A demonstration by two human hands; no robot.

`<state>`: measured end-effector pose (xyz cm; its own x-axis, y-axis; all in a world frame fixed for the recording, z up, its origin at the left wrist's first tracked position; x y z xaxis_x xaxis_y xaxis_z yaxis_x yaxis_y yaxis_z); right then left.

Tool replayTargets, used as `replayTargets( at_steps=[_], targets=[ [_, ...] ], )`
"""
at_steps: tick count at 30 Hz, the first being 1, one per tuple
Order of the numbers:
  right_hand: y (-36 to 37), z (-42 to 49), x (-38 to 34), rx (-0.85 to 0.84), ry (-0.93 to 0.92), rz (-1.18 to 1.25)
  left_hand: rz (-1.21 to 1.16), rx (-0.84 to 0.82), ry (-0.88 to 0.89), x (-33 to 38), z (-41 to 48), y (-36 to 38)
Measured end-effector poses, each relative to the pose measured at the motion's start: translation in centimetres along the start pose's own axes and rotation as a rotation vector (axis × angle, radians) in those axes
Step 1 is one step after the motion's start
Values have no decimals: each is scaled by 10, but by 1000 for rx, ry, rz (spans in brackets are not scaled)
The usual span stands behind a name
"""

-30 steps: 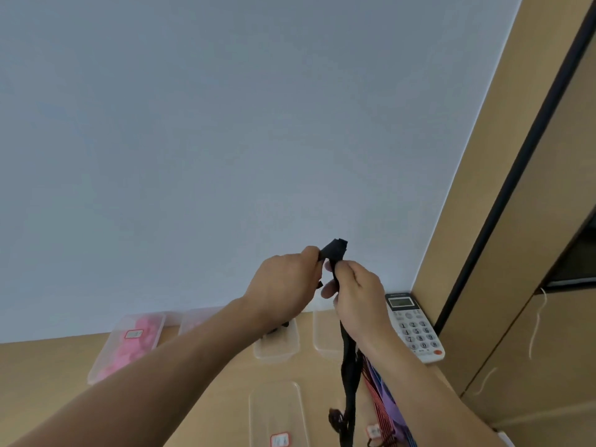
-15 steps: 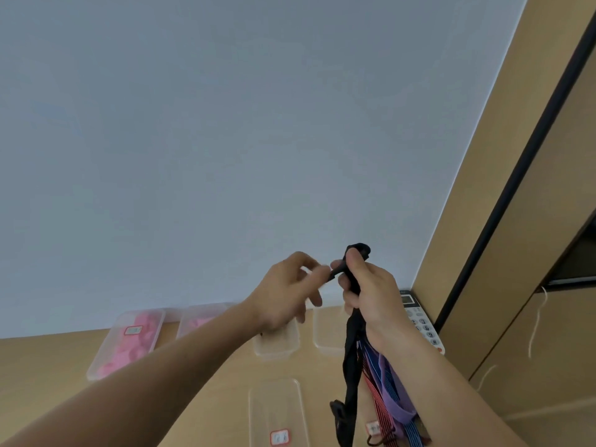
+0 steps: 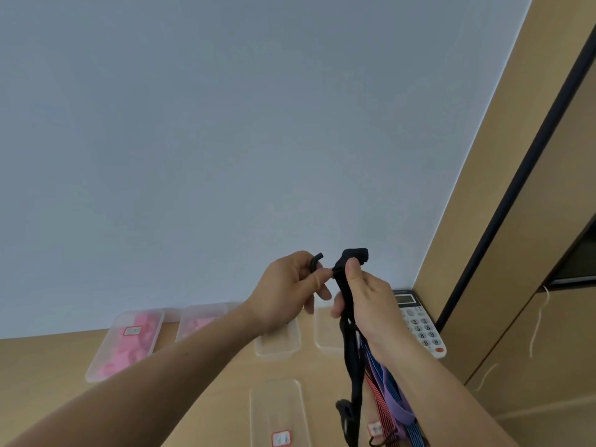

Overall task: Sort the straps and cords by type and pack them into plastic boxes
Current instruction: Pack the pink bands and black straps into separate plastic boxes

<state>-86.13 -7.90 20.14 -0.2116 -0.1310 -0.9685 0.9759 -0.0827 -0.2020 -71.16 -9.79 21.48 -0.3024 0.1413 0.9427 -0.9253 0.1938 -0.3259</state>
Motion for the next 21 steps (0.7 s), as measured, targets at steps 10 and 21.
replayTargets(
  at_steps=[10,21],
  targets=[
    [4,0,2,-18,191,404,979,301,891,9,-14,18],
    [2,4,6,-125,12,444,-432,-429,-301,-6,-6,14]
  ],
)
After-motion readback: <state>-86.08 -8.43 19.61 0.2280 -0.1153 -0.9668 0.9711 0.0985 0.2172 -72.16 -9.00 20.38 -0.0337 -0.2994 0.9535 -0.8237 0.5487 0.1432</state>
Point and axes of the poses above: each hand's wrist, its own z-axis towards the middle knuckle, its own y-axis out of the palm, x = y × z, the point moved 5 cm from there along z, towards the middle knuckle, and after that the axes turned 7 degrees about -y, right-handed, at the moved point
